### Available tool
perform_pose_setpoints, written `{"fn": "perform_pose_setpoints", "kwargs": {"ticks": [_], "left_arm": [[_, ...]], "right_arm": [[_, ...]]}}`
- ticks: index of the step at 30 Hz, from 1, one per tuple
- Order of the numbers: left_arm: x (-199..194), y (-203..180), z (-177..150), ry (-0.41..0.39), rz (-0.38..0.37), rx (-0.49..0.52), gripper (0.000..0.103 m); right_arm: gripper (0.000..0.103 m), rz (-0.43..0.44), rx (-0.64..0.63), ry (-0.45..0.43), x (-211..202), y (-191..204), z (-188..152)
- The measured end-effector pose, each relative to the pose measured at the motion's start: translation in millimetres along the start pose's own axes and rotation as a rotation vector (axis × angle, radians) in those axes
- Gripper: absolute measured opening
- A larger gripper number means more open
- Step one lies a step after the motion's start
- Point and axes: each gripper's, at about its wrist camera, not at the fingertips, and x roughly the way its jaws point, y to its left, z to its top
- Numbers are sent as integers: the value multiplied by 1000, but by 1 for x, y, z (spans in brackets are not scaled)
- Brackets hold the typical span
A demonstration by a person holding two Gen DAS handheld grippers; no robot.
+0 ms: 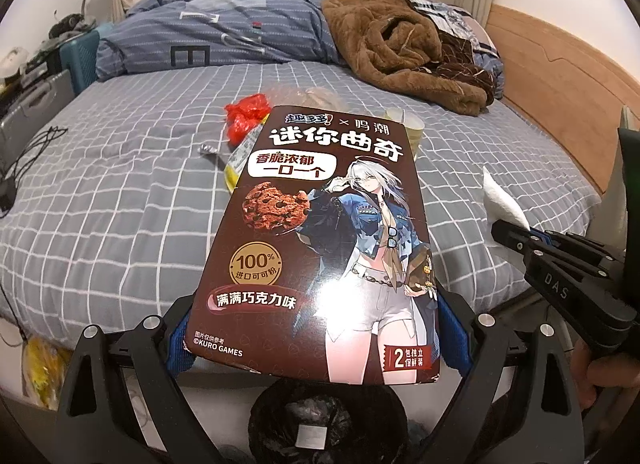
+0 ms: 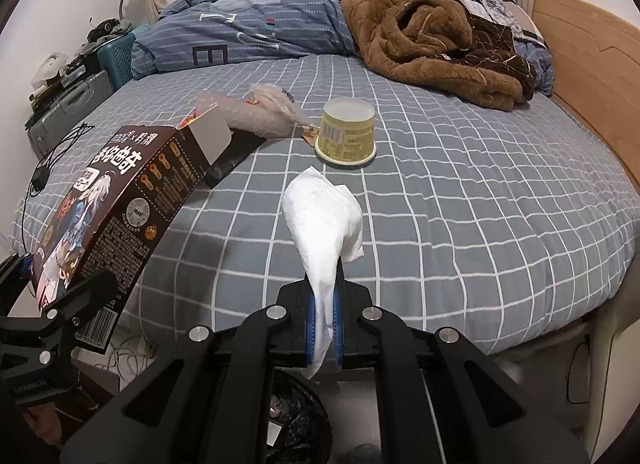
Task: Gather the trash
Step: 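Carry the cookie box and tissue off the bed toward the black bin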
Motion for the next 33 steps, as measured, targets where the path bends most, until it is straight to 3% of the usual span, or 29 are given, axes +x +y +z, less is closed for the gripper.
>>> {"fn": "perform_pose_setpoints", "kwargs": {"ticks": [33], "left_arm": [[-31, 3, -66, 46, 31, -12, 91]], "right_arm": [[6, 22, -32, 77, -19, 27, -62]]}}
